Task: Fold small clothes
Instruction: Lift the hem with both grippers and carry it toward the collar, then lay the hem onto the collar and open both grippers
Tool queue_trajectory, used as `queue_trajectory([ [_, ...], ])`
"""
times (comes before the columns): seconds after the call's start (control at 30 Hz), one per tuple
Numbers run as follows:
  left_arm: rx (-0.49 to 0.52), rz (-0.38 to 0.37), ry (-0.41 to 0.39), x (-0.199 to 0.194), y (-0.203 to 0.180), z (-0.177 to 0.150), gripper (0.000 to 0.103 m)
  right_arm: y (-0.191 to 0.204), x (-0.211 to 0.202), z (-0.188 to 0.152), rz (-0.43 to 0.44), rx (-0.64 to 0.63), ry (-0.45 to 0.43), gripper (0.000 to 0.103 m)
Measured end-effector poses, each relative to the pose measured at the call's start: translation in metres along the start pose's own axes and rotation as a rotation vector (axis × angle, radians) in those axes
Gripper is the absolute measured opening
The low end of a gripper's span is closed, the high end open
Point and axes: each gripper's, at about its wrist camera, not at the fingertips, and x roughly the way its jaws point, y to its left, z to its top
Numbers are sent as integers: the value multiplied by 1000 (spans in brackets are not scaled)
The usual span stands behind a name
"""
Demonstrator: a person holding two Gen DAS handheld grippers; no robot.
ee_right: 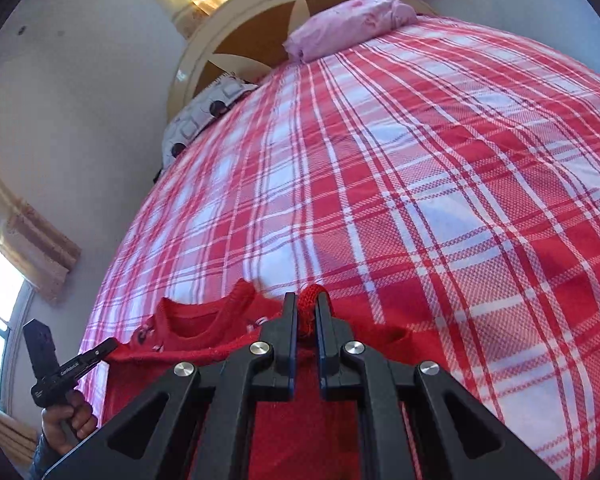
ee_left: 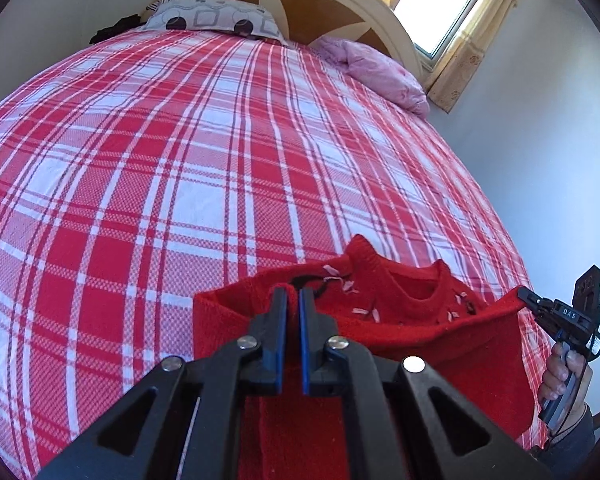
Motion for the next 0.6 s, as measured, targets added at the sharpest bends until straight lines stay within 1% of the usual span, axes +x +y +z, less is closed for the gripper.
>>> queue_trajectory([
  [0.1,-4,22,7,9,2,4,5,-6,24,5,1,19,68,7],
  [0.13,-5,34,3,11,3,5,6,-9,33,6,-11,27,92,9],
  [0.2,-32,61,-14,12,9,7,6,-13,36,7,-27,47,89,10],
  [0.23,-46,58,-16,11,12,8,6,-14,33,8,-28,55,77,15],
  [0.27,-64,52,-24,8,17,11,6,-16,29,9,-37,64,64,28],
  [0.3,-70,55,-41,2,18,12,7,-16,23,9,-50,64,48,35],
  [0.33,-64,54,-60,-5,18,12,9,-13,15,8,-58,45,29,39],
  [0.37,-33,59,-84,-17,14,10,11,-8,8,7,-63,13,16,39],
  [0.4,-3,72,-99,-24,9,7,16,2,-1,4,-73,-47,6,39],
  [0.43,27,82,-112,-31,4,4,24,11,-6,3,-77,-85,5,39],
  [0.47,60,76,-116,-40,-4,-1,29,20,-12,0,-74,-123,11,39],
  [0.5,77,64,-112,-44,-8,-5,39,31,-16,-4,-55,-161,25,39],
  [0.53,94,54,-101,-46,-14,-10,51,41,-18,-9,-23,-194,56,39],
  [0.57,121,47,-78,-45,-22,-15,56,54,-15,-15,1,-229,107,39],
  [0.6,139,49,-60,-42,-28,-19,59,63,-10,-19,5,-258,151,39],
])
